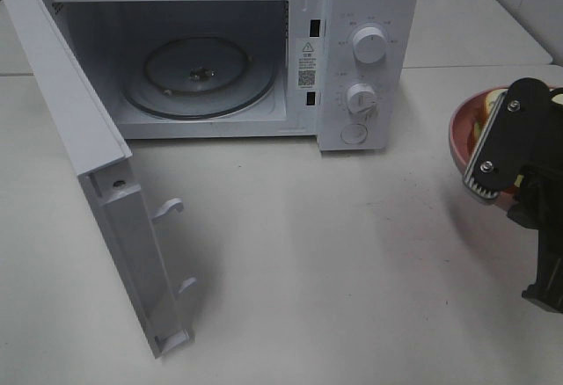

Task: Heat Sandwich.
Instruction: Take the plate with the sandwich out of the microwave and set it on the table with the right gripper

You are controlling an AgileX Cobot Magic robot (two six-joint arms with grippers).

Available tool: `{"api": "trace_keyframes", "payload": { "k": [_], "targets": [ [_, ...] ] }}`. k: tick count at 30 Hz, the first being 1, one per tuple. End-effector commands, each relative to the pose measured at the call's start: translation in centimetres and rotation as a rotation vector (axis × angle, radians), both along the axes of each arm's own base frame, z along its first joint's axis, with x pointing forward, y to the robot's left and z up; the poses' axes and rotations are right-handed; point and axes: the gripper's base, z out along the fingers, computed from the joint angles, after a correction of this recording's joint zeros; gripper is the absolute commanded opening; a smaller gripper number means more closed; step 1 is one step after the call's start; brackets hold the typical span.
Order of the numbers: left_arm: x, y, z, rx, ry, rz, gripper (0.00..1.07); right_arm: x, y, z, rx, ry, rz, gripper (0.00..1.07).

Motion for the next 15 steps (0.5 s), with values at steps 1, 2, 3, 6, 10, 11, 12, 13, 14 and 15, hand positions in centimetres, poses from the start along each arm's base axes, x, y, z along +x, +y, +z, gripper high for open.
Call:
{"api": "trace_keyframes", "payload": {
  "k": [1,2,3,6,10,11,12,13,14,15],
  "targets": [
    [0.0,0.0,0.1,0.004,-0.014,0.003,0.96,0.1,-0.3,0.5,-0.006,-0.044,-0.031,0.00],
    [0.0,0.0,0.1,0.004,-0.014,0.003,0.96,0.1,-0.4,0.5,-0.003,-0.045,-0.050,0.00],
    [0.0,0.0,0.1,0.004,-0.014,0.003,0.96,0.1,-0.5,0.5,-0.001,-0.046,-0.062,0.00],
    [0.0,0.0,0.1,0.004,-0.014,0.003,0.96,0.2,-0.7,0.6,-0.004,-0.054,-0.104,0.00],
    [0.0,0.0,0.1,0.004,-0.014,0.003,0.96,0.3,-1.1,0.6,-0.014,-0.070,-0.174,0.00],
    [0.0,0.0,0.1,0.004,-0.014,0.003,0.96,0.3,-1.2,0.5,-0.015,-0.072,-0.194,0.00],
    [0.0,0.0,0.1,0.004,-0.014,0.003,0.96,0.4,-1.3,0.5,-0.017,-0.073,-0.218,0.00],
    [0.0,0.0,0.1,0.004,-0.014,0.003,0.96,0.4,-1.4,0.4,-0.011,-0.076,-0.260,0.00],
    [0.0,0.0,0.1,0.004,-0.014,0.003,0.96,0.5,-1.4,0.3,-0.008,-0.078,-0.278,0.00],
    [0.0,0.0,0.1,0.004,-0.014,0.003,0.96,0.5,-1.4,0.3,-0.008,-0.078,-0.278,0.00]
  ]
}}
